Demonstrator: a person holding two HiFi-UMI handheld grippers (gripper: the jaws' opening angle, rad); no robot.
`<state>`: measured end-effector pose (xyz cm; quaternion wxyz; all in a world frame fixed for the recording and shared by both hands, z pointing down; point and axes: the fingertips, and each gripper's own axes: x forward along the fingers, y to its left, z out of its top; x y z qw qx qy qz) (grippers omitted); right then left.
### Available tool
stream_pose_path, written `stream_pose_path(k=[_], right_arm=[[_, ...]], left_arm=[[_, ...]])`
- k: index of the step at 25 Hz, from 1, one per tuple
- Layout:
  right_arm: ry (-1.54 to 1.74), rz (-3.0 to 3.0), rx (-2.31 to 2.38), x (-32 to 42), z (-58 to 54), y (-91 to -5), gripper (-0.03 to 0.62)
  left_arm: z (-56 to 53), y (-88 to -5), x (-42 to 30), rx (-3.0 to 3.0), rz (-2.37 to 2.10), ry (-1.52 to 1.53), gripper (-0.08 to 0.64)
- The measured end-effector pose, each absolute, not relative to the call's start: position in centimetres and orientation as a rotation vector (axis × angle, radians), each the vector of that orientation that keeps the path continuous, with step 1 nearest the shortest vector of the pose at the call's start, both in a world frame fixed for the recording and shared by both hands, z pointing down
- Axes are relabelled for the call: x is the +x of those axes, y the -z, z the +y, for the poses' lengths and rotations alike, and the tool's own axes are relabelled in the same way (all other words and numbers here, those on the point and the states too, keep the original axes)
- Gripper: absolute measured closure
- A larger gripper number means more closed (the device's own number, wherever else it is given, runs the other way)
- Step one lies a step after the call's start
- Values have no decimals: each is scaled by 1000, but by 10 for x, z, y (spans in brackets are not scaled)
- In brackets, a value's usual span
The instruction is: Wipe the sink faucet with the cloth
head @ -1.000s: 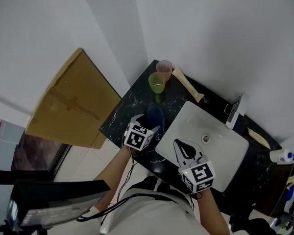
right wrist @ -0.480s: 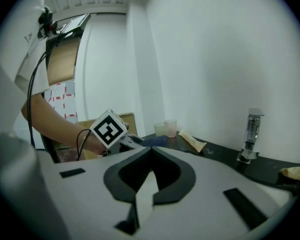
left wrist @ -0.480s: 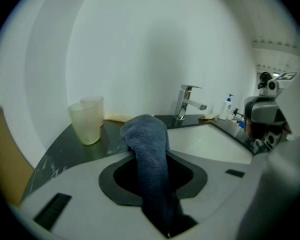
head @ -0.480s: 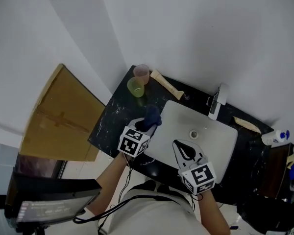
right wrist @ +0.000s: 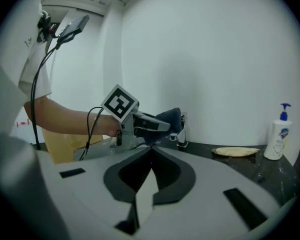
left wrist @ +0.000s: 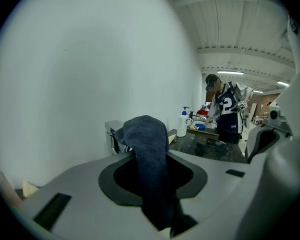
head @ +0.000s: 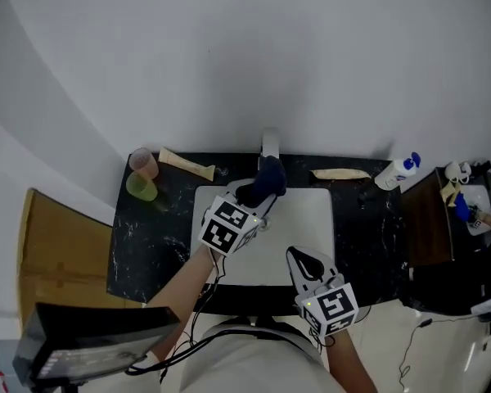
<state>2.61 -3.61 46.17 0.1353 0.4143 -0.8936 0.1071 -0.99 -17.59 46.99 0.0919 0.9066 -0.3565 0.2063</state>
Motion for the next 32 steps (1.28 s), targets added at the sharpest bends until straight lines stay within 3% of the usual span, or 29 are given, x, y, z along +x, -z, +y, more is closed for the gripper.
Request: stream_pose_path(k=[11,22,32], right_arm=[[-307,-2561,1295,53,-48,-457,591],[-347,-2524,1326,70,-65,-465,591],[-346,-2512,1337,75,-75,-466,591]], left_arm=[[-232,-388,-1,2844,-1005,-566,440],[-270,-431,8,2879,-624,-810,440],[-341,-430,-3,2825,-833,-780,440]])
